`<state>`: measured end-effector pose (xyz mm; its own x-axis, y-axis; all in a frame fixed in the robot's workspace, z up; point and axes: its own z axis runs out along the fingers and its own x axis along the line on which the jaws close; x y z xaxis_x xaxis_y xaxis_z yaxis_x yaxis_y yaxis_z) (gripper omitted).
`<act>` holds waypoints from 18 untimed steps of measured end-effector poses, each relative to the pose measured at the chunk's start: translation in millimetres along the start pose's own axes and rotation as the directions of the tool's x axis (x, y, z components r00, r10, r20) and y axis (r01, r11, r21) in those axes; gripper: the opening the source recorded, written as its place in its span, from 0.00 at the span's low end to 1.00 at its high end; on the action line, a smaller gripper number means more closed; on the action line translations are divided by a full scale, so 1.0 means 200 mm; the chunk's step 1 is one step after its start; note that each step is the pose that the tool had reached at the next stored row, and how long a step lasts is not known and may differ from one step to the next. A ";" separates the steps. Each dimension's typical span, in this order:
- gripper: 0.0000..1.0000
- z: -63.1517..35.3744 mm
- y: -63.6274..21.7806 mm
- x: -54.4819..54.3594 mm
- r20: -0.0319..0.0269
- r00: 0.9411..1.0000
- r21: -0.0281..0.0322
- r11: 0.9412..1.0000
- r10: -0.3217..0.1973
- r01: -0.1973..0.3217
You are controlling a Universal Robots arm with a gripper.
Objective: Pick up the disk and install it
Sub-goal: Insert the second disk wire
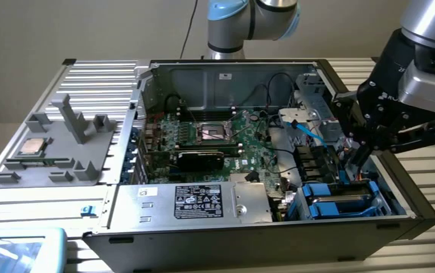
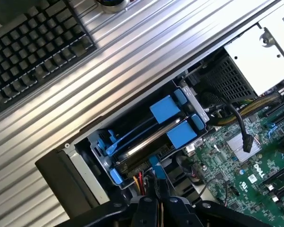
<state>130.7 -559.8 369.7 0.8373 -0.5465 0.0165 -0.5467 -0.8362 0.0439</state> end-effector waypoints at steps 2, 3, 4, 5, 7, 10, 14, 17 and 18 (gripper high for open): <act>0.11 0.001 0.000 0.00 0.001 0.999 0.005 0.999 -0.036 0.036; 0.11 0.001 0.000 0.00 0.001 0.999 0.007 0.998 -0.054 0.054; 0.11 0.001 0.000 0.00 0.002 0.997 0.009 0.997 -0.073 0.073; 0.11 0.002 0.000 0.00 0.002 0.996 0.011 0.996 -0.091 0.091; 0.11 0.002 0.000 0.00 0.002 0.992 0.016 0.992 -0.127 0.127; 0.11 0.003 0.000 0.00 0.004 0.984 0.025 0.983 -0.181 0.180; 0.11 0.004 -0.001 0.00 0.003 0.968 0.031 0.968 -0.251 0.251; 0.11 0.005 0.000 0.00 0.001 0.953 0.035 0.952 -0.304 0.304; 0.11 0.005 0.000 0.00 0.001 0.951 0.036 0.951 -0.308 0.308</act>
<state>130.7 -559.7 368.7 0.9650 -0.2624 0.0010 -0.2624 -0.9649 0.0113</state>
